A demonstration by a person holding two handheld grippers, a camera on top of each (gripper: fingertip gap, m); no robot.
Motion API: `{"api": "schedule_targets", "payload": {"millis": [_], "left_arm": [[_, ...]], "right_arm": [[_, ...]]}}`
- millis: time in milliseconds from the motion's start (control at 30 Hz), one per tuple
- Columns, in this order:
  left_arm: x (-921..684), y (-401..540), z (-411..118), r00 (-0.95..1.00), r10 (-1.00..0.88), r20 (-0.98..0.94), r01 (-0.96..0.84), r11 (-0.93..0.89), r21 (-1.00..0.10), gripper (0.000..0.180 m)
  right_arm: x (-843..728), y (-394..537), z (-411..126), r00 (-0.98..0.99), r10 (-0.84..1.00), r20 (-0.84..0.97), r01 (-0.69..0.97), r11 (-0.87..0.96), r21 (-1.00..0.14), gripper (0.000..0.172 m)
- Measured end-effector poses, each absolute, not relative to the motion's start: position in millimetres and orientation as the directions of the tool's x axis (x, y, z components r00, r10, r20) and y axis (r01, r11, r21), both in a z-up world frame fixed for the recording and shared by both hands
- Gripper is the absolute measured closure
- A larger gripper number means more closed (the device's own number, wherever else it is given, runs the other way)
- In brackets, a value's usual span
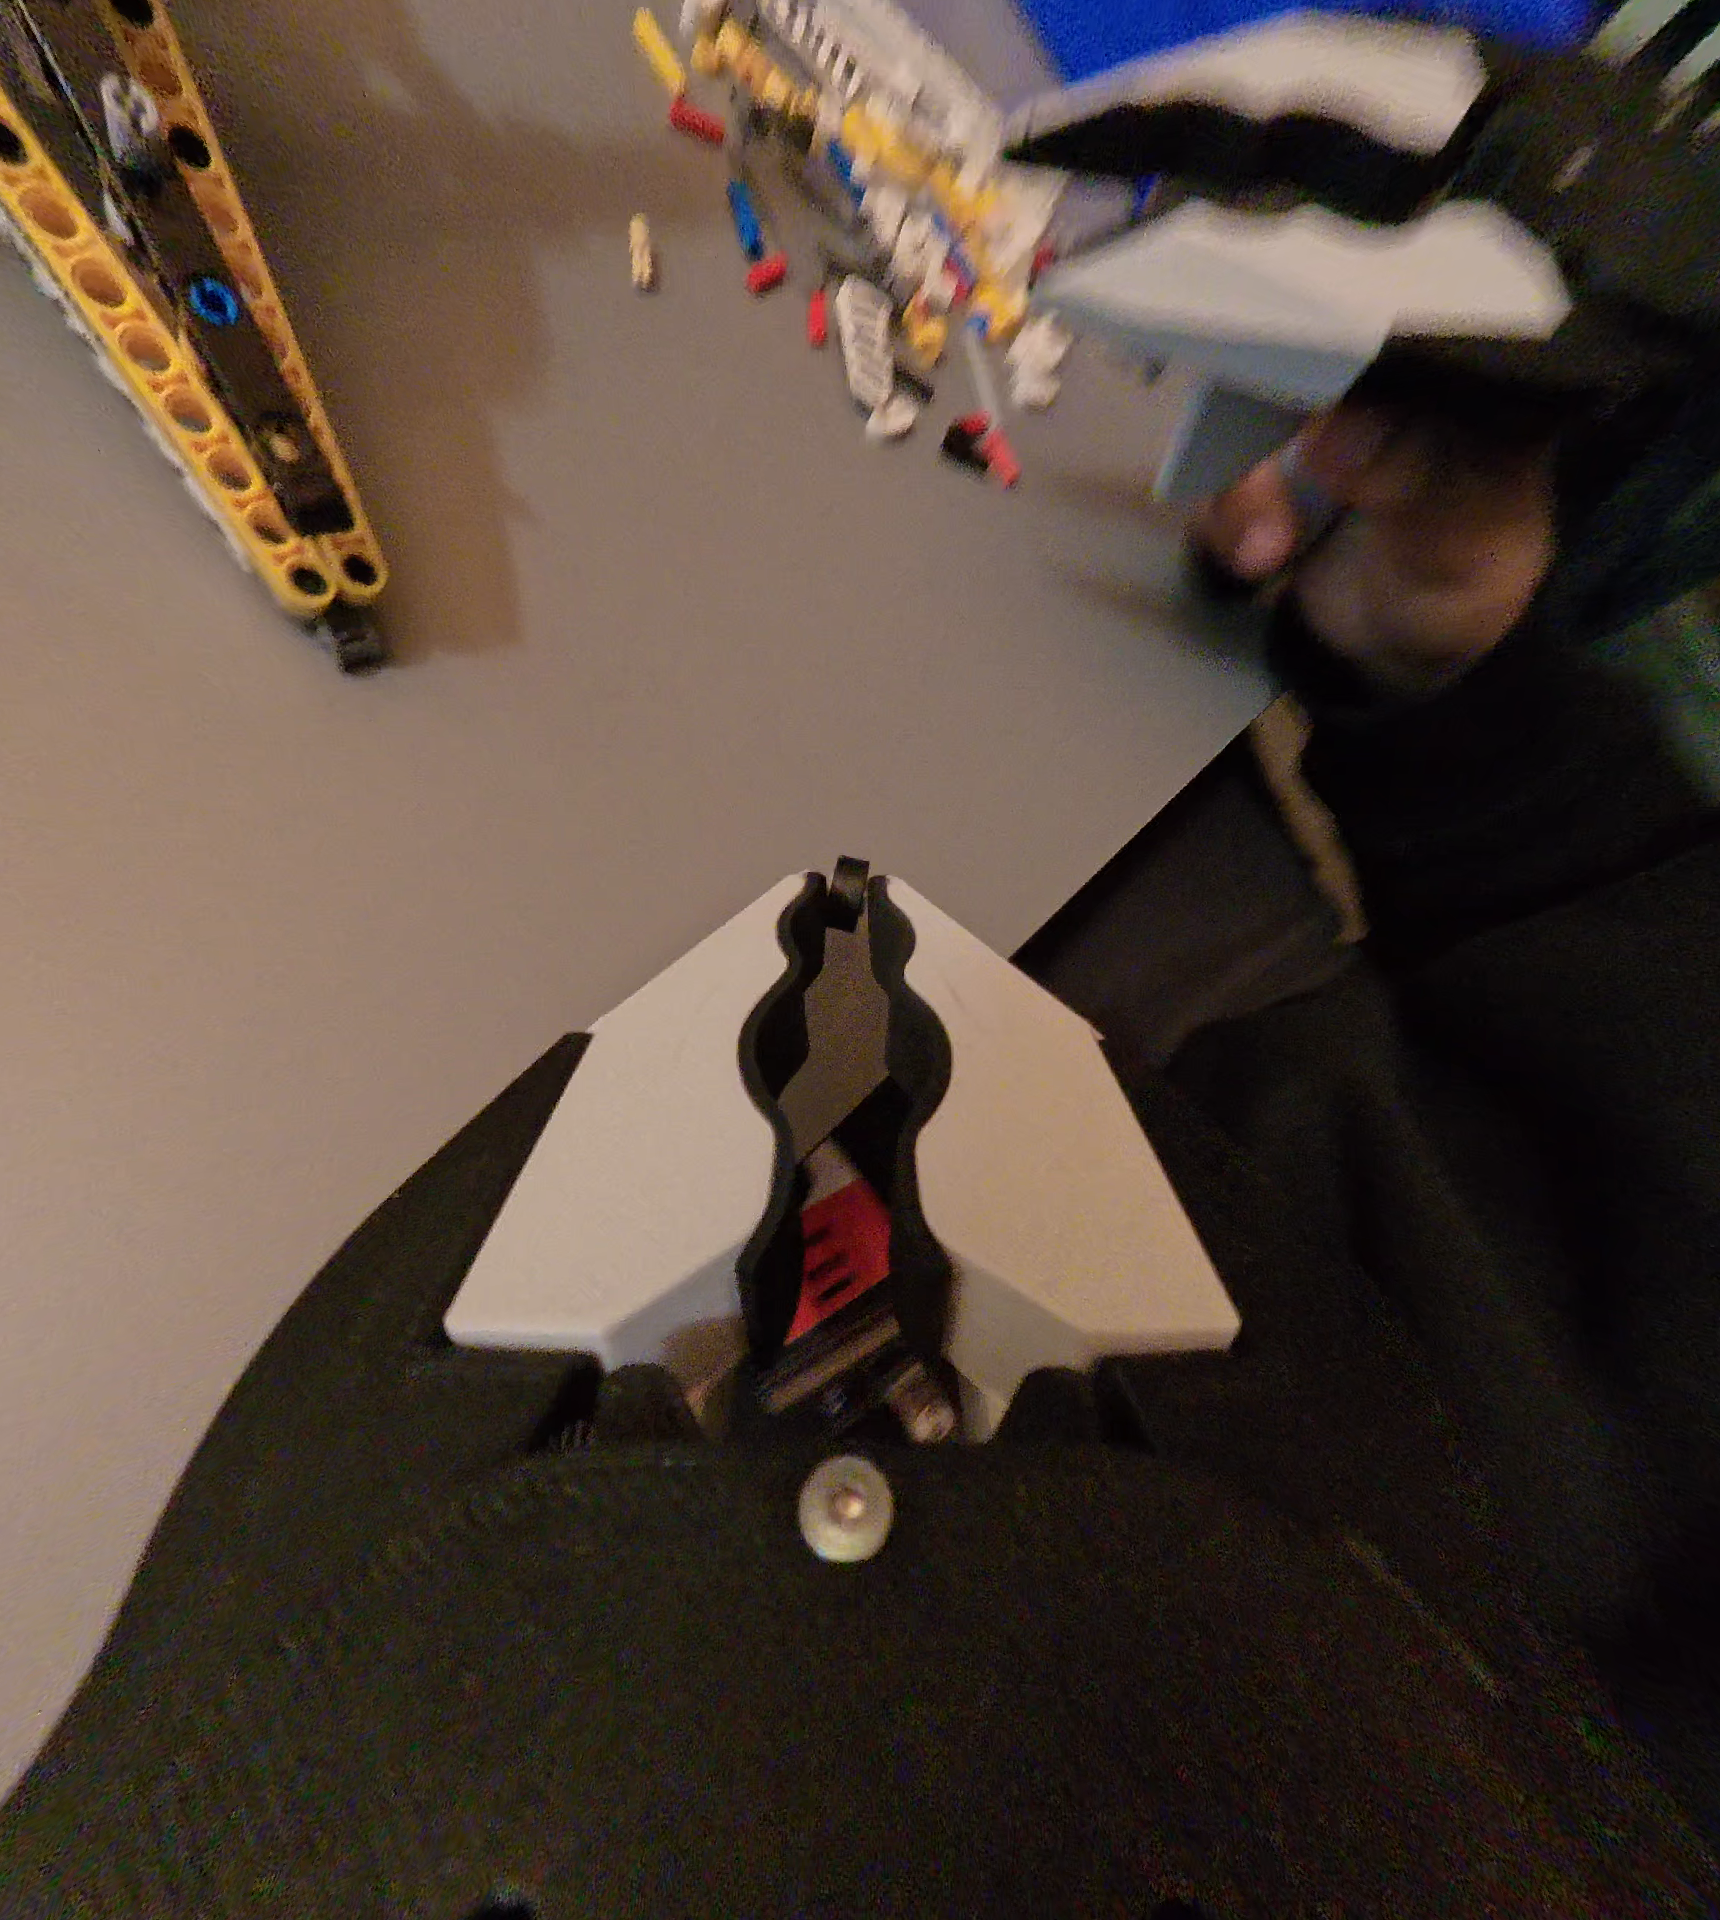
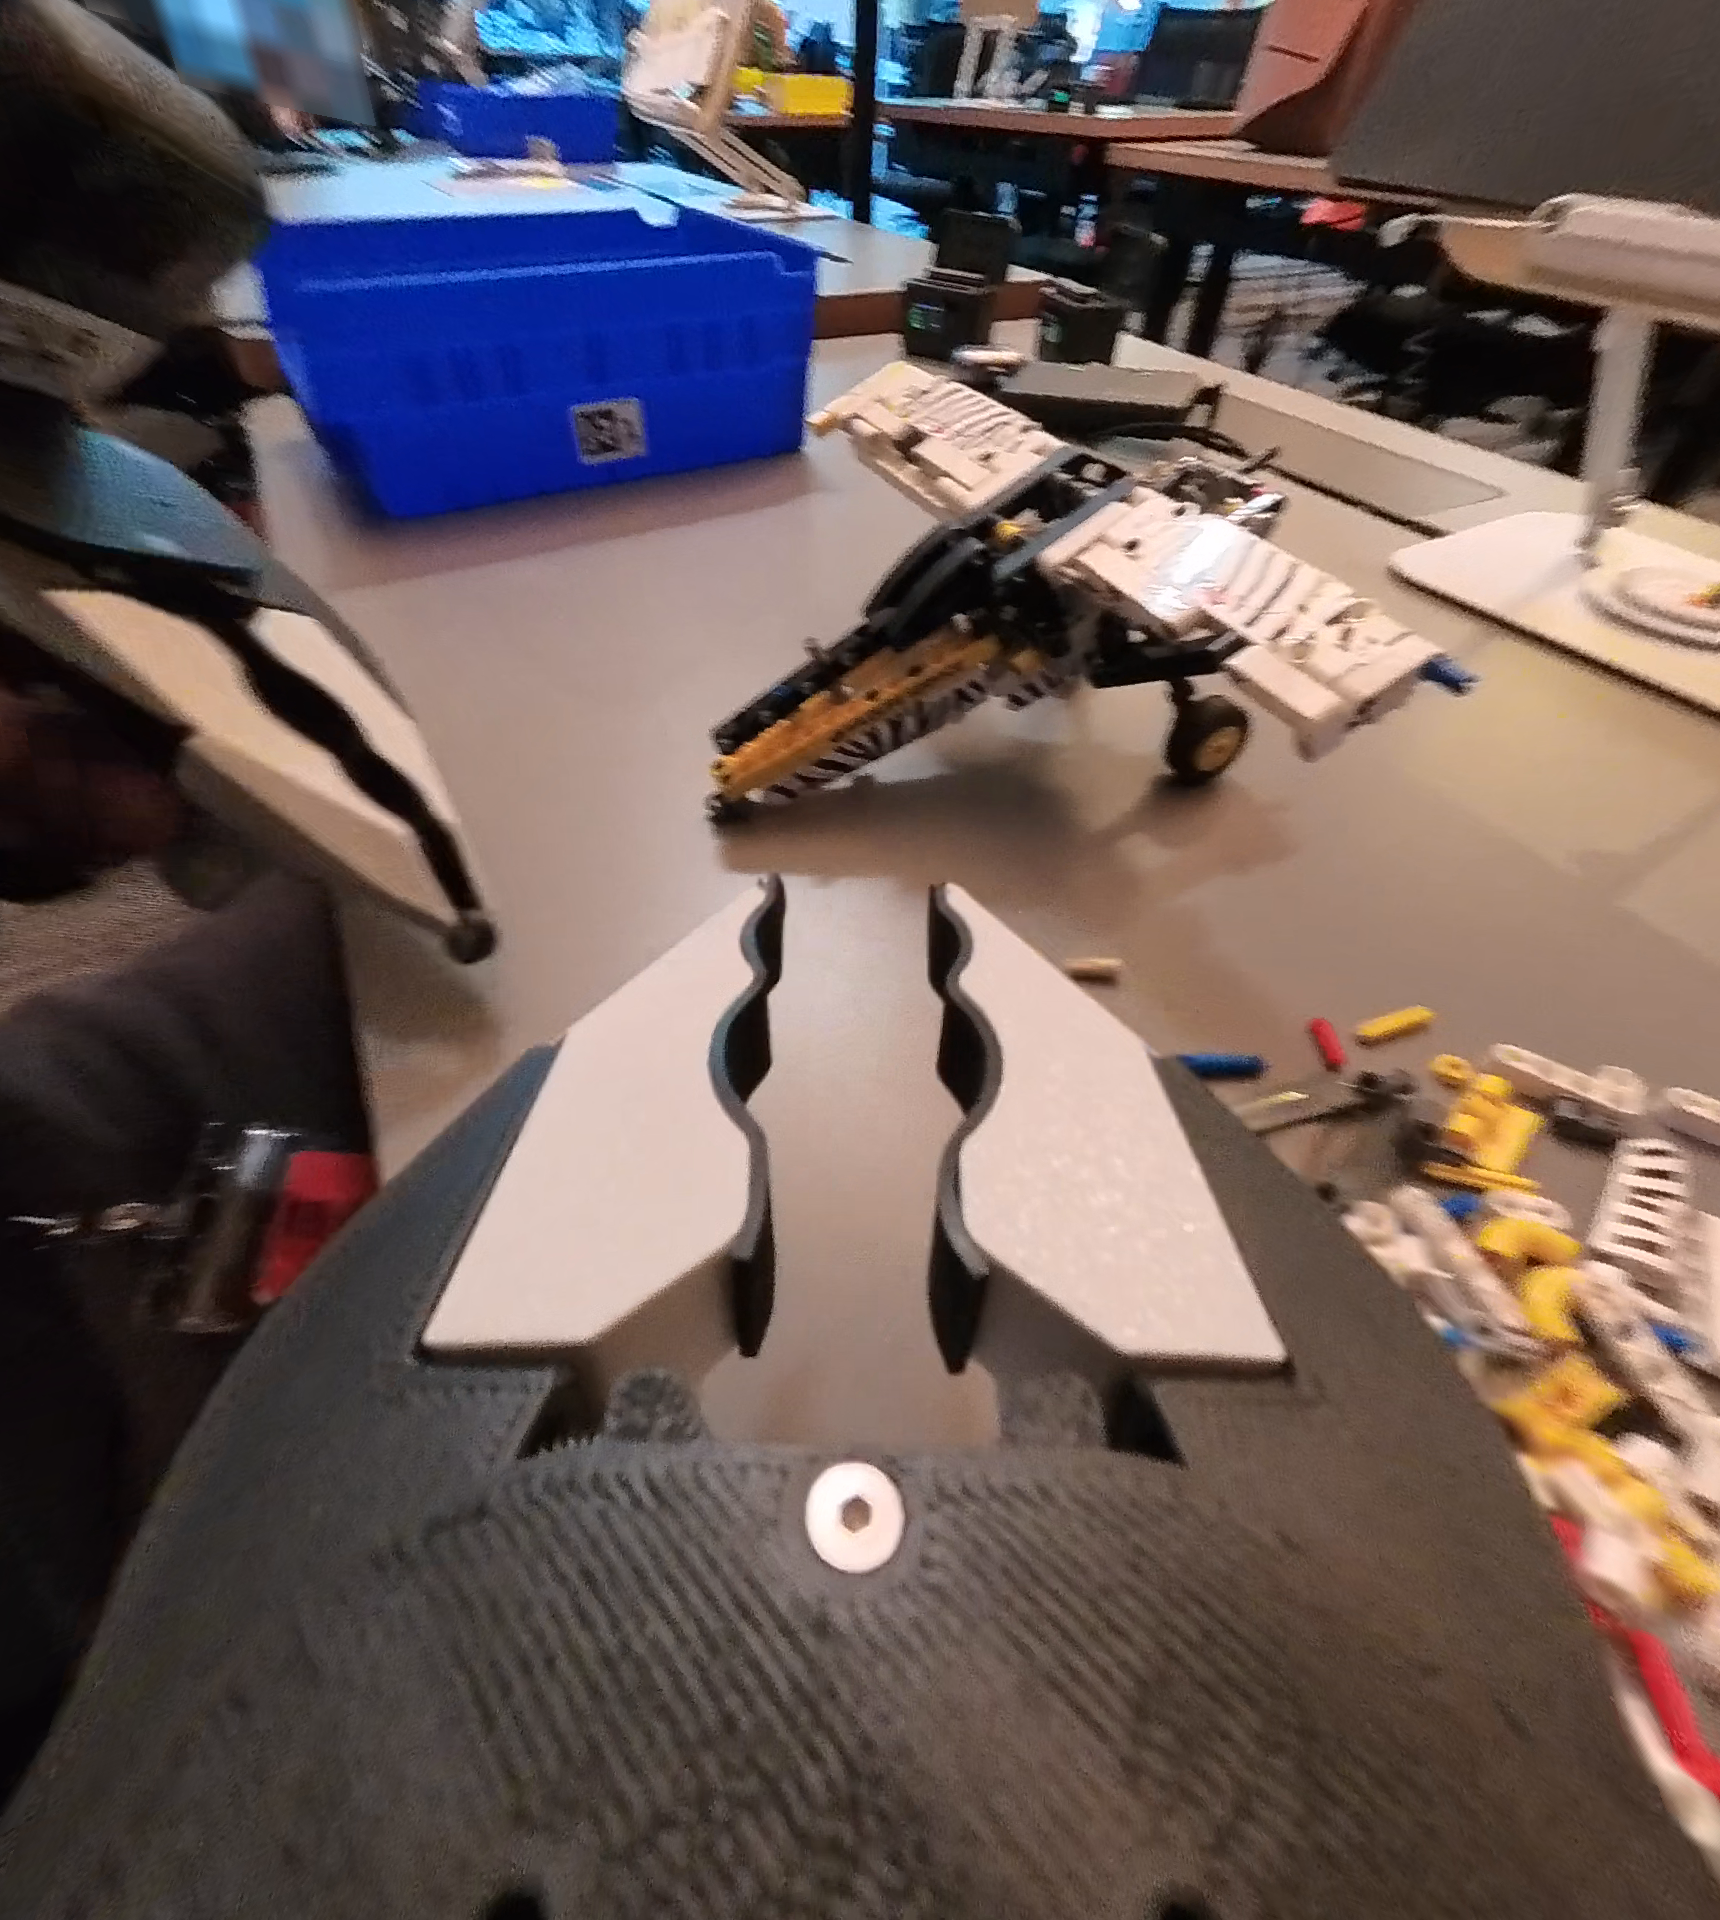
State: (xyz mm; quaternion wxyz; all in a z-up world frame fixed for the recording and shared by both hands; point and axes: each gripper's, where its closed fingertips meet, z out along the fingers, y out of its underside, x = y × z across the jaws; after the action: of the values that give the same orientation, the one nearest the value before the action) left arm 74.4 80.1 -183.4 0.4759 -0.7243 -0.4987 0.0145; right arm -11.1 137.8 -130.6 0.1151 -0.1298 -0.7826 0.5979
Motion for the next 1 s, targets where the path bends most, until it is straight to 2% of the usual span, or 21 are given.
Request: {"api": "schedule_targets", "payload": {"millis": [167, 300, 467, 767, 800, 1000], "left_arm": [[60.3, 101.9, -136.6, 0.547, 0.468, 0.694, 0.669, 0.254, -0.698, 0.176], [51.0, 114.1, -131.0, 0.604, 0.367, 0.708, 0.634, 0.317, -0.705, 0.177], [46.7, 124.6, -111.3, 0.657, 0.223, 0.72, 0.614, 0.396, -0.683, 0.177], [45.4, 125.9, -110.0, 0.679, 0.257, 0.688, 0.577, 0.394, -0.716, 0.177], [46.2, 127.1, -110.8, 0.684, 0.266, 0.679, 0.571, 0.384, -0.725, 0.177], [48.2, 129.4, -111.1, 0.699, 0.277, 0.659, 0.555, 0.371, -0.744, 0.177]], "right_arm": [[23.7, 123.7, -120.9, -0.983, 0.147, -0.114, 0.138, 0.166, -0.976, 0.149], [30.3, 124.8, -111.1, -0.985, 0.109, -0.131, 0.141, 0.099, -0.985, 0.158], [36.8, 122.0, -116.0, -0.976, 0.05, -0.211, 0.216, 0.133, -0.967, 0.158], [47.4, 119.1, -109.2, -0.917, -0.077, -0.391, 0.384, 0.093, -0.919, 0.159], [47.0, 118.5, -109.6, -0.913, -0.076, -0.402, 0.395, 0.094, -0.914, 0.162], [43.1, 119.1, -110.7, -0.913, -0.053, -0.404, 0.398, 0.092, -0.913, 0.159]]}}
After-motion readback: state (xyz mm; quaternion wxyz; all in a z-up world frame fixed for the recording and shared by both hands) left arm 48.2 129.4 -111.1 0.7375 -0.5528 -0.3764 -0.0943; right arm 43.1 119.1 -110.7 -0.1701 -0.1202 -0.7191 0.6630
